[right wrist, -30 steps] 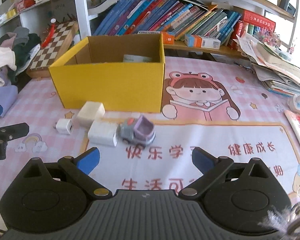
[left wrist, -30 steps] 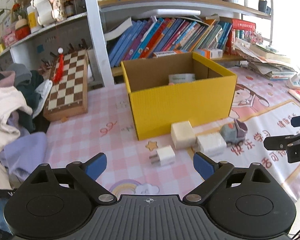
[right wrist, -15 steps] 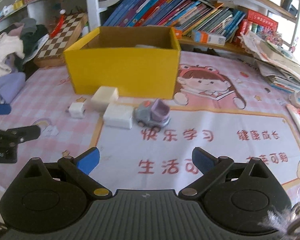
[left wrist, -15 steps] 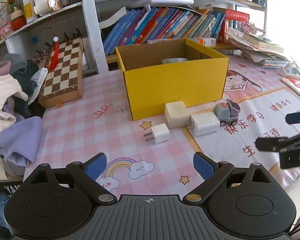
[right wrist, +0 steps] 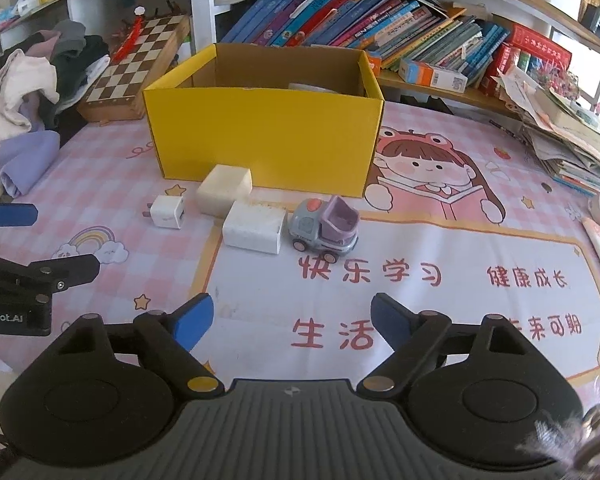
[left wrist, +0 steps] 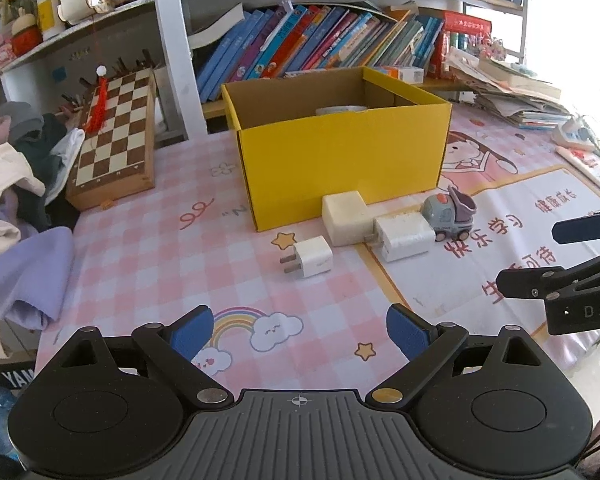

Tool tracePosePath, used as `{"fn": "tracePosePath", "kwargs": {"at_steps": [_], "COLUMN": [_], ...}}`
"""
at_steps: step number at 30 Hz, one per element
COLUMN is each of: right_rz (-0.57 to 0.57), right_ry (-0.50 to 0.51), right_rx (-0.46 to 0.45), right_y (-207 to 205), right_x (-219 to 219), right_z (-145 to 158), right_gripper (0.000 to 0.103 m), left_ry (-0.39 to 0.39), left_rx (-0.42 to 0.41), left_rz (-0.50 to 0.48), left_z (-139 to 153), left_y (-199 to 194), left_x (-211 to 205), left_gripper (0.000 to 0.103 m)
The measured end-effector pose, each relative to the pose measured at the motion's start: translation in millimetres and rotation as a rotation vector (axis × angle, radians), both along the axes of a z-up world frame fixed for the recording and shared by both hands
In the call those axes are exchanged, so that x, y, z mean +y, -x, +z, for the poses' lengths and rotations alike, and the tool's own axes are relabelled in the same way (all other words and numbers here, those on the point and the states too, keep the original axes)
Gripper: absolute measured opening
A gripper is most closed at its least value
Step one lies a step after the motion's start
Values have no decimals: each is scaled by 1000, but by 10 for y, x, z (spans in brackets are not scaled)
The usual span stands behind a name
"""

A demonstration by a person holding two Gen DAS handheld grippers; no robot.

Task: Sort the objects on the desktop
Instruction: 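Close the left tool on the small white plug while the right tool grasps the grey-purple toy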

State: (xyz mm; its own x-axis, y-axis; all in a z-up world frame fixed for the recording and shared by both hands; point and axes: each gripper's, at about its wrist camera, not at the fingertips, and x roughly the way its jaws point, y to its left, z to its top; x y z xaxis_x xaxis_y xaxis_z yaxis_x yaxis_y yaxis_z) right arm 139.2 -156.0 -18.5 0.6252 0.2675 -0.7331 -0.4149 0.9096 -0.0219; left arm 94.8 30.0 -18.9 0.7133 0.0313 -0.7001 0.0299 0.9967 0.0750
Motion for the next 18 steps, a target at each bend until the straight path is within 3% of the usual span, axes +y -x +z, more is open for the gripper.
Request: {"fn": "tracePosePath", "kwargs": {"at_steps": [7,18], "right_rz": [18,60], "right_ry": [17,29], "right_rx": [2,-2], "right_y": [-108,-387], "right_x": [17,43], "right_z": [0,11], "right_gripper": [72,71], "left_ry": [-9,26], "left_rx": [-15,-11], "left_rz": [-53,-14], "left_z": [-22,-58], "left_y": [-63,-291], "left_x": [-115,-63], "left_gripper": [95,89]}}
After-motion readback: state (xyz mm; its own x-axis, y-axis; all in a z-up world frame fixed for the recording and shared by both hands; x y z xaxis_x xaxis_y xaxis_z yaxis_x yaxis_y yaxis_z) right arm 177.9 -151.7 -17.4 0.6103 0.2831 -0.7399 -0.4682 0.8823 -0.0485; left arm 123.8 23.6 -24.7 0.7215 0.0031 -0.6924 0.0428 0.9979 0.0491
